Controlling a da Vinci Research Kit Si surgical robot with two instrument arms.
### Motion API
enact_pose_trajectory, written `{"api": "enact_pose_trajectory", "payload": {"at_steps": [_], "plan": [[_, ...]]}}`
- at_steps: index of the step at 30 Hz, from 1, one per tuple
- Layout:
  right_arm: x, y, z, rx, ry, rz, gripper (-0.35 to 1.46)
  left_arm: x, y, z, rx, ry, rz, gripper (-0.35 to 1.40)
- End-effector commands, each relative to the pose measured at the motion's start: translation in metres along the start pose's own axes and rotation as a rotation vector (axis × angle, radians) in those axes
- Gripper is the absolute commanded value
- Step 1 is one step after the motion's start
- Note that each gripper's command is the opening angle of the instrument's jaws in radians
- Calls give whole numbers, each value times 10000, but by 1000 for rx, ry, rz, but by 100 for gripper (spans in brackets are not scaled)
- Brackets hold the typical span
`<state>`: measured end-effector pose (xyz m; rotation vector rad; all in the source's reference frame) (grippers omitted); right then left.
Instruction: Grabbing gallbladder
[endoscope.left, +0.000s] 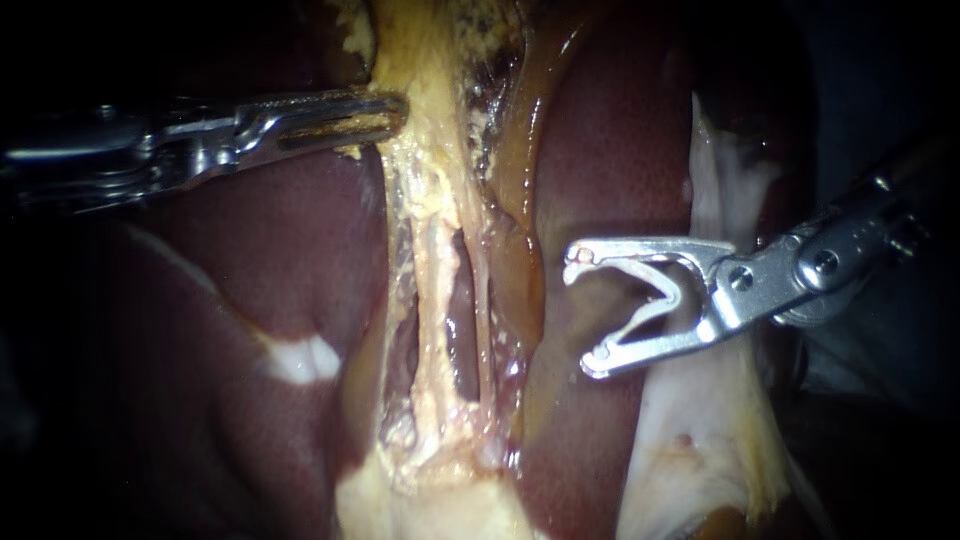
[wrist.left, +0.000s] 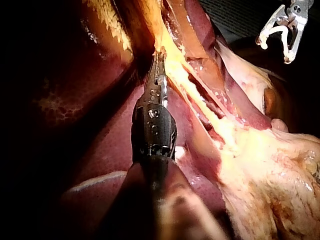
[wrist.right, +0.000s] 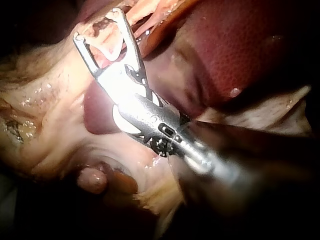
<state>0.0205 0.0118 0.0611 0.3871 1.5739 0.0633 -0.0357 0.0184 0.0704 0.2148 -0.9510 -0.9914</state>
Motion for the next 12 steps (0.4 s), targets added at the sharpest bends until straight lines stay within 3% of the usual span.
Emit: {"api": "enact_pose_trajectory", "payload": {"at_steps": [1,12], "plan": [[0,0,0,0,0,0,48,-1,0,-1,2,0,0,-35],[0,0,0,0,0,0,48,-4,-1,-3,3,0,-1,-35]]}}
